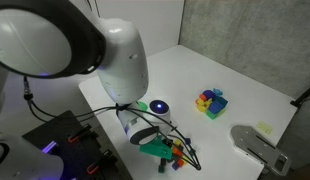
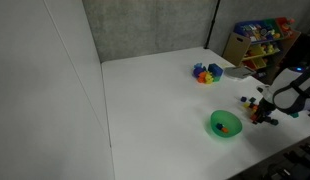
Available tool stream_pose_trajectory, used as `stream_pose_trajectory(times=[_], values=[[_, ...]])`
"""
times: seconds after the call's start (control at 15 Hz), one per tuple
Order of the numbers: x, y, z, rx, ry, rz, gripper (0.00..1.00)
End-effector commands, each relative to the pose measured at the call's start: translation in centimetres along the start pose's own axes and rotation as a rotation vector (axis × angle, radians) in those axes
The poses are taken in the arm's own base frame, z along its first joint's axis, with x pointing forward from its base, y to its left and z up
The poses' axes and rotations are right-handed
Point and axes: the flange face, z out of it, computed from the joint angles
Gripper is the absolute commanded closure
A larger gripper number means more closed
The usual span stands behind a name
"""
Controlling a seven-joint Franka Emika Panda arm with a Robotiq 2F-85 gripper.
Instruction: Pick up a small red block and put it in the green bowl
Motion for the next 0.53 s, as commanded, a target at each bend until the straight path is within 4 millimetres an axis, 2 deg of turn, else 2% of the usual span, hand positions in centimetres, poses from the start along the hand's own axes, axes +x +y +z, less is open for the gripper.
stream_pose_trajectory(times=[0.0, 0.27, 0.33, 0.47], values=[[0.1, -0.2, -1.0, -0.019, -0.001, 0.007, 0.60], [0.9, -0.6, -2.1, -0.032, 0.011, 0.023, 0.91], [1.5, -0.9, -2.7, -0.040, 0.018, 0.026, 0.93], [2.8, -1.9, -4.0, -0.052, 0.032, 0.031, 0.90]])
